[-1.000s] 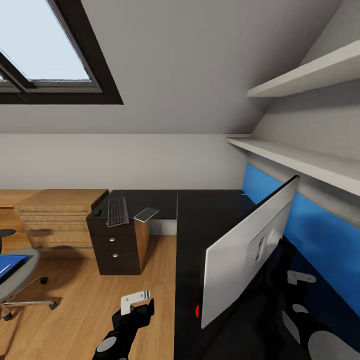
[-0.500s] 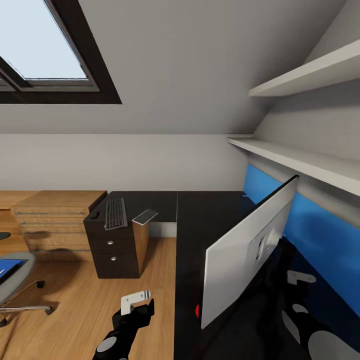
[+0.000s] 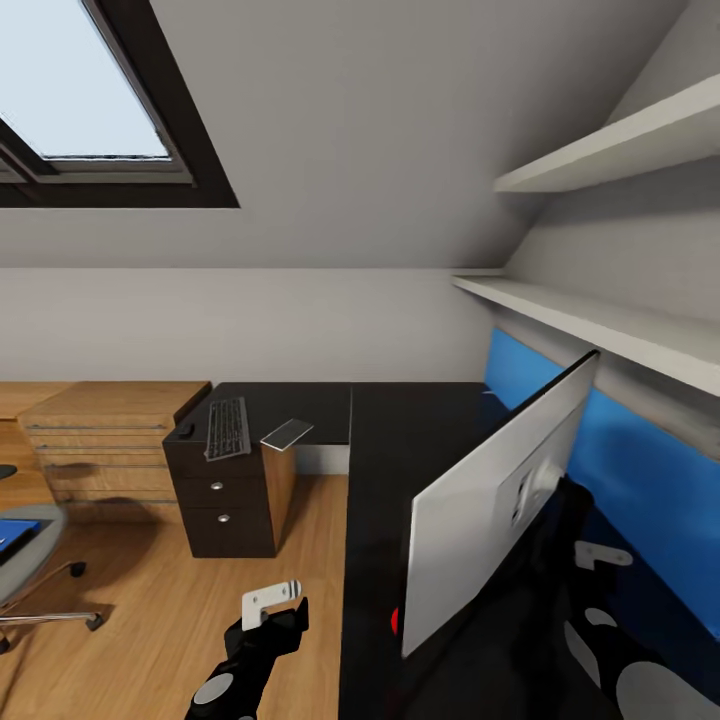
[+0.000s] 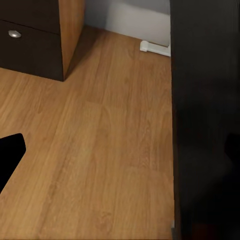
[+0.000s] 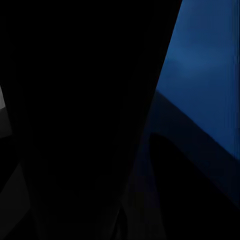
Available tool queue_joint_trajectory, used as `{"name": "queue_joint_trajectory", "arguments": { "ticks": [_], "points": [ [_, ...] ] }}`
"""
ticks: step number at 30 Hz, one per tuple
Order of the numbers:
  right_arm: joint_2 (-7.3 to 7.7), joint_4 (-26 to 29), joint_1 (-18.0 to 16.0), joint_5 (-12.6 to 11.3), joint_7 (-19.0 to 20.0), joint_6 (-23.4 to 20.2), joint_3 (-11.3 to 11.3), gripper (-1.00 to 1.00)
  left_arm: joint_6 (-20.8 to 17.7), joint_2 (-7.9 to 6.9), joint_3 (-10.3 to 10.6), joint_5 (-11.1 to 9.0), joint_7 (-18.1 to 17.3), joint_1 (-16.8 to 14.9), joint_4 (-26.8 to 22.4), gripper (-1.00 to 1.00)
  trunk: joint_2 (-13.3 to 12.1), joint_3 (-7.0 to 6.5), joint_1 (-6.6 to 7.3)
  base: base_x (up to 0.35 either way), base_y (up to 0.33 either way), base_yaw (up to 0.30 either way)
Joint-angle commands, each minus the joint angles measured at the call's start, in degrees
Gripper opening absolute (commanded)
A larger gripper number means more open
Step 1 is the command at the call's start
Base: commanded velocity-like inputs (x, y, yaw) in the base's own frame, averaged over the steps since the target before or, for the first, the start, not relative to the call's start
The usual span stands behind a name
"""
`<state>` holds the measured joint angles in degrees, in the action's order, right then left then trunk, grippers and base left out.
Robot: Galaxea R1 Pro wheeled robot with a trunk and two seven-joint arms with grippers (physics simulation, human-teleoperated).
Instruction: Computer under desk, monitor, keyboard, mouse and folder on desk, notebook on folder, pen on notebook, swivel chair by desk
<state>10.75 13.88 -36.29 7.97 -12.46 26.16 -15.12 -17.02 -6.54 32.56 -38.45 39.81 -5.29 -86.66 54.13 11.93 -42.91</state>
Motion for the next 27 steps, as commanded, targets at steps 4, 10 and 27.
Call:
{"name": "queue_joint_trajectory", "arguments": {
  "ticks": [4,10,27],
  "points": [
    [-0.02,0.1,-0.1,0.7,-0.2,0.2,-0.2,-1.00,-0.1,-0.05,0.1,-0.3,0.4,-0.1,-0.1,1.00,0.1,0.07,-0.01,0.000,-0.060,0.000],
    [-0.02,0.1,-0.1,0.7,-0.2,0.2,-0.1,-1.00,-0.1,-0.03,0.1,-0.3,0.4,-0.1,-0.1,1.00,0.1,0.07,-0.01,0.000,-0.121,0.000],
    [0.06,0.1,-0.1,0.7,-0.2,0.2,-0.1,-1.00,-0.1,-0.05,0.1,-0.4,0.4,-0.1,-0.1,1.00,0.1,0.07,-0.01,0.000,-0.006,0.000]
  ]
}}
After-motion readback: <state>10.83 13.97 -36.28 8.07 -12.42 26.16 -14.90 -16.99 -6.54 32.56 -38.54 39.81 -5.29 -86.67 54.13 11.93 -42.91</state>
